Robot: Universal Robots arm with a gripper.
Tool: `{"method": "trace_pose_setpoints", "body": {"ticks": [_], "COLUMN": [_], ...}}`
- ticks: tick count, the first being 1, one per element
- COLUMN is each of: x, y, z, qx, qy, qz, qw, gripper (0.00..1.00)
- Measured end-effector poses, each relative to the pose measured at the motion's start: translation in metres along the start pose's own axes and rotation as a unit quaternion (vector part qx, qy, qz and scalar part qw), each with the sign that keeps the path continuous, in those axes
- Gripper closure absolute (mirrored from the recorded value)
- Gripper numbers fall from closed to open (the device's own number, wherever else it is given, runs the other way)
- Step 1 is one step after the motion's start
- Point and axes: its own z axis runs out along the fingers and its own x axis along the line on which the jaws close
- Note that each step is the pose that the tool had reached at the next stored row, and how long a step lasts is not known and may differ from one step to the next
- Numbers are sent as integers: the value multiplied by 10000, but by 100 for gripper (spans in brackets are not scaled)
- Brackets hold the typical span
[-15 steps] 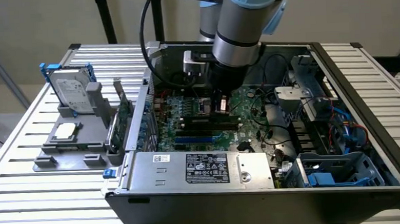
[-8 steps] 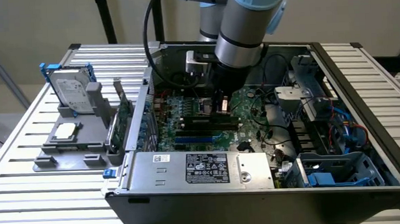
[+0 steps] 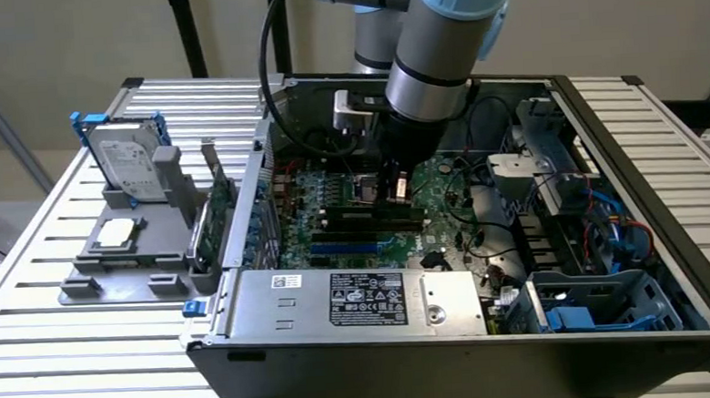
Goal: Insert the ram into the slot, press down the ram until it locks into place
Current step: 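Insert the ram into the slot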
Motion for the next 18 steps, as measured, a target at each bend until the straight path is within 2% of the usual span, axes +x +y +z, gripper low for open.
{"method": "trace_pose_setpoints", "body": {"ticks": [7, 18], "x": [0, 0], "y": [-2, -5], "z": [8, 29], "qx": [0, 1], "qy": [1, 20], "qz": [0, 2], "qw": [10000, 10000], "gripper": [86, 86]}}
